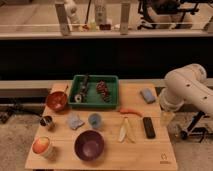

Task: Wipe tray with sponge

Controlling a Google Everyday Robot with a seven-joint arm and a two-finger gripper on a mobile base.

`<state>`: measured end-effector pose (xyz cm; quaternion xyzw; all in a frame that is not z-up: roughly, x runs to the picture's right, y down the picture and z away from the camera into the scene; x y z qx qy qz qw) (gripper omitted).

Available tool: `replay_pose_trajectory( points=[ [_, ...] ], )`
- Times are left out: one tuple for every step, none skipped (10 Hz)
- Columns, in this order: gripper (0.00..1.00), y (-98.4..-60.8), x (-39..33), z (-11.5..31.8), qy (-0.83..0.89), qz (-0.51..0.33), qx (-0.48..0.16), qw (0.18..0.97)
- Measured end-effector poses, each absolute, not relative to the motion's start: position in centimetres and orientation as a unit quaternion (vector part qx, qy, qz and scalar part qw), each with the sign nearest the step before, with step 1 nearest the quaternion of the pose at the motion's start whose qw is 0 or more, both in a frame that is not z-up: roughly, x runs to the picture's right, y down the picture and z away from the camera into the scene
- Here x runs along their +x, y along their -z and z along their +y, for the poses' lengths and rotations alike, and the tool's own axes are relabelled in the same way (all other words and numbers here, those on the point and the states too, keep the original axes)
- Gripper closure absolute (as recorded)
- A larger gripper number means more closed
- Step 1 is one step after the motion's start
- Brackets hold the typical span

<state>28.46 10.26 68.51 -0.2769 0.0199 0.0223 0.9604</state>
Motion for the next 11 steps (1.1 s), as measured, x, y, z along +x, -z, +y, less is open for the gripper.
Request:
replay_pose_trajectory(
  points=[
    [0.2,-68.5,28.5,10.3,-0.022,0.02,-0.277,0.96],
    [0.2,-68.5,28.5,10.3,-0.022,0.02,-0.277,0.96],
    [0.2,-68.5,28.5,10.3,-0.022,0.02,-0.277,0.96],
    [0.2,-68.5,28.5,10.3,-0.022,0.02,-0.277,0.96],
    [0.2,-68.5,28.5,10.3,-0.022,0.02,-0.277,0.96],
    [0.2,-68.5,28.5,10.3,-0.022,0.02,-0.277,0.96],
    [0.2,-68.5,28.4,10.2,-0.022,0.02,-0.277,0.96],
    [0.2,-68.6,28.3,9.7,-0.018,0.019,-0.273,0.962],
    [0.2,-68.9,27.7,8.9,-0.013,0.015,-0.27,0.963],
    [0.2,-69.5,27.2,7.9,-0.006,0.013,-0.268,0.963],
    [0.2,-69.8,26.8,7.2,-0.001,0.011,-0.265,0.964]
  ],
)
